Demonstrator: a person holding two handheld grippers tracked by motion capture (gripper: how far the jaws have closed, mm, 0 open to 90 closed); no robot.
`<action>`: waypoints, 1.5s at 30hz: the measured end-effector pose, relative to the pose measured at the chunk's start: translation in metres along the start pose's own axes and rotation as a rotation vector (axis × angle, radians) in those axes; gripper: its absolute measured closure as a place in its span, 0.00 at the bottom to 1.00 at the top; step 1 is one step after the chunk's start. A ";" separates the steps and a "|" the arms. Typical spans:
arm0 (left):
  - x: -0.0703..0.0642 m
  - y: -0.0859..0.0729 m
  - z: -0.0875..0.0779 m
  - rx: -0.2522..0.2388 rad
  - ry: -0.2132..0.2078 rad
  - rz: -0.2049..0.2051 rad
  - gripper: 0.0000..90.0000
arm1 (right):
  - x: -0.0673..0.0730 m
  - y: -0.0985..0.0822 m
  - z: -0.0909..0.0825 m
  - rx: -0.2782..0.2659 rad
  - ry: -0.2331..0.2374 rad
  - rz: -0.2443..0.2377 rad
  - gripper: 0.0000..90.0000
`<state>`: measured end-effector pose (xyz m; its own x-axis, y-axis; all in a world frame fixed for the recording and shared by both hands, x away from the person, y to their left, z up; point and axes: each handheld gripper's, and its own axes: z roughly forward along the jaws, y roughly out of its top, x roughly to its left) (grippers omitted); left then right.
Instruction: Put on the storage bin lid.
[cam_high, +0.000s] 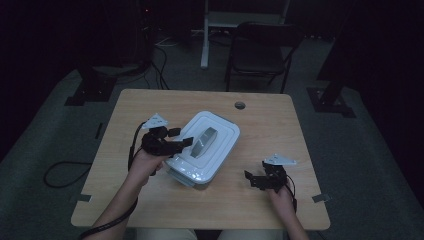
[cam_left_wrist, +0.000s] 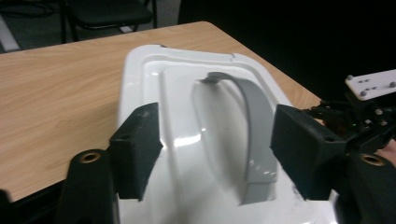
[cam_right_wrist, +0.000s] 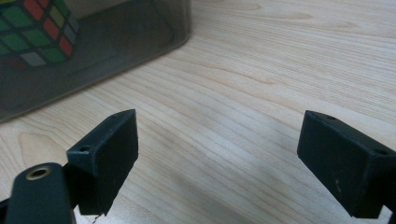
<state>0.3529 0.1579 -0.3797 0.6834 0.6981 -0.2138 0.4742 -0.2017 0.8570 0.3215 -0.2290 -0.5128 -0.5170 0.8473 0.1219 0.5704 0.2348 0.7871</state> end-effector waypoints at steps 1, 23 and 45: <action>0.003 -0.001 -0.002 0.000 0.005 0.000 0.33 | 0.000 0.000 0.000 0.001 0.000 -0.001 0.14; 0.065 -0.034 -0.010 -0.017 0.155 -0.068 0.01 | 0.003 0.000 0.004 0.013 0.005 -0.002 0.14; 0.109 -0.085 0.040 0.046 0.333 -0.072 0.01 | 0.009 0.017 0.010 -0.047 0.006 0.007 0.14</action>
<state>0.4093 0.2232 -0.4942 0.4317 0.8962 -0.1017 0.5446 -0.1691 0.8215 0.3330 -0.2126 -0.5038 -0.5168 0.8460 0.1309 0.5434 0.2060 0.8138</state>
